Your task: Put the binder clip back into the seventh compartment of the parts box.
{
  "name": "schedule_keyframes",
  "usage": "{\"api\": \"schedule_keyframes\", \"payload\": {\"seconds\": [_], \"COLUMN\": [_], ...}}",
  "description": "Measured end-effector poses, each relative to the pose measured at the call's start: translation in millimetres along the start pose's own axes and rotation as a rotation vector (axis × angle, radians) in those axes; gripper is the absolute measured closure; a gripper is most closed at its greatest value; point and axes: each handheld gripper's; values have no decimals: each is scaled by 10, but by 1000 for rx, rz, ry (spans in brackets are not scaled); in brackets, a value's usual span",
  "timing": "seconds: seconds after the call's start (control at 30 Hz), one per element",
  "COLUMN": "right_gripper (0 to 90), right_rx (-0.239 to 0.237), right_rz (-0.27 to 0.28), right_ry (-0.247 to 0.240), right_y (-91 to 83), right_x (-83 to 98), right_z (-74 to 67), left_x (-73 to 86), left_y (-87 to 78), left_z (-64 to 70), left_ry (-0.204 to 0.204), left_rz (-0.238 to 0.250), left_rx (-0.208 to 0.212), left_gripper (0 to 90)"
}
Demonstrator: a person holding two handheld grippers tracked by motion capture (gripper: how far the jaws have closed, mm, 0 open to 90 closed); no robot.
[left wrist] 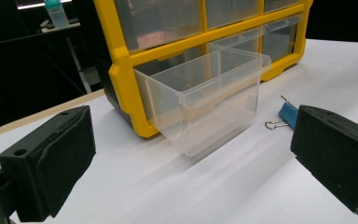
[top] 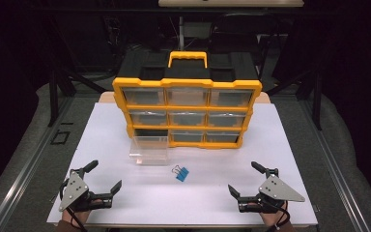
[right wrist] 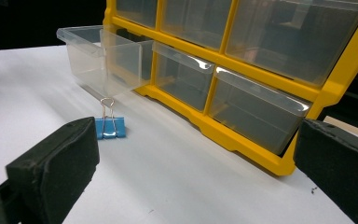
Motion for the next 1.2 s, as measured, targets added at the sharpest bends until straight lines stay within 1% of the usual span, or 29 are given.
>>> {"api": "schedule_keyframes", "payload": {"seconds": [0.3,0.37,0.57,0.7,0.8,0.9,1.07,1.1,1.2], "right_gripper": [0,0,0,0,0,0,0,0,0], "right_rx": [-5,-7,-18,-34,-42,-54,-90,-102,-111], "right_rz": [-19,-32,-39,-60,-77,-94,-126,-140,-145], "right_ry": [6,1,-8,-7,-20,-21,-48,-54,-54], "right_y": [17,31,73,136,194,255,377,421,454], "right_x": [4,5,-11,-18,-22,-24,-14,-12,-11], "right_z": [-2,-13,-37,-63,-94,-119,-173,-194,-213], "left_x": [-2,-3,-4,-6,-7,-7,-7,-7,-7], "left_y": [-8,-5,-7,-3,6,7,7,7,7], "left_z": [-2,0,7,10,15,16,18,18,17], "left_ry": [0,-4,3,5,4,6,8,7,7], "left_rz": [1,1,-8,-15,-19,-21,-23,-23,-23], "left_rx": [0,-1,-3,-5,-3,-4,-5,-5,-5], "left_gripper": [0,0,0,0,0,0,0,0,0]}}
Point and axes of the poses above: each handheld gripper's, and its own axes: y roughly forward along the jaws, x roughly out of its underside, z roughly to its right, and after that the axes turned 9 degrees about x, right-handed
